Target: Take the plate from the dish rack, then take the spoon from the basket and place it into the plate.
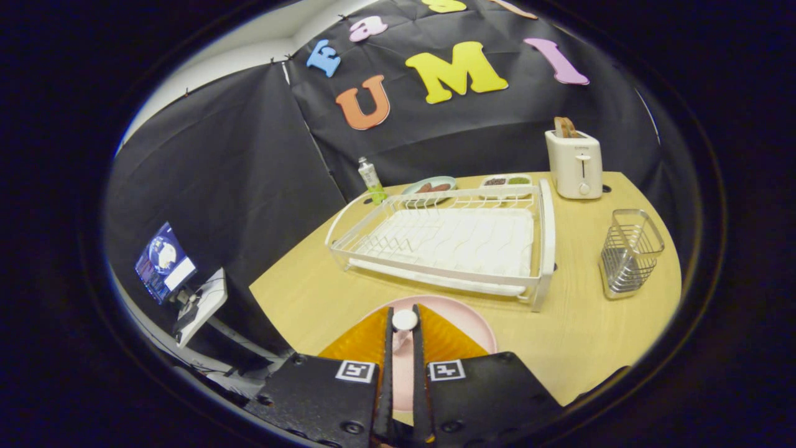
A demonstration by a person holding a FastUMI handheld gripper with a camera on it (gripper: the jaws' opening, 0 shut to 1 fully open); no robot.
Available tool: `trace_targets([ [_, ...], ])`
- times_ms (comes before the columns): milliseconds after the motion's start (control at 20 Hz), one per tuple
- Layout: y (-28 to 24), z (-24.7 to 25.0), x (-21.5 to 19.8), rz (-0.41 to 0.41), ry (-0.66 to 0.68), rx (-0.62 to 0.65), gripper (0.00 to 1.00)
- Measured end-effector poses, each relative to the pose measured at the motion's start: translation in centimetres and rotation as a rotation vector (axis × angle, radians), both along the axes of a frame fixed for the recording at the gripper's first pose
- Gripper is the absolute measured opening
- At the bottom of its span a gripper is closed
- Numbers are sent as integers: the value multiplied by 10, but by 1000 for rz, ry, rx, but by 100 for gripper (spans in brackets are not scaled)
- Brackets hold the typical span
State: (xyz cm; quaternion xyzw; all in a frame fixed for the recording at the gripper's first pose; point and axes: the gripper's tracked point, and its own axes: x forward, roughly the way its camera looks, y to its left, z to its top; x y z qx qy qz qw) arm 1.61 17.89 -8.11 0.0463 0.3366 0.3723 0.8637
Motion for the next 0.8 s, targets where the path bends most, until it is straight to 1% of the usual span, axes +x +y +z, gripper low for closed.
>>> trace_targets([
  [50, -1, -1, 5, -13, -12, -7, 22],
  [100, -4, 1, 5, -23, -23, -13, 30],
  [150, -6, 2, 9, -37, -32, -19, 35],
  [200, -9, 3, 12, -53, -41, -24, 44],
  [350, -16, 8, 20, -93, -84, -37, 60],
  [500, -25, 16, 29, -154, -155, -67, 82],
  [550, -28, 21, 32, -177, -187, -77, 86],
  [600, -32, 28, 34, -206, -227, -85, 92],
  [700, -42, 44, 39, -265, -308, -99, 93],
  [800, -56, 64, 42, -346, -399, -109, 95],
])
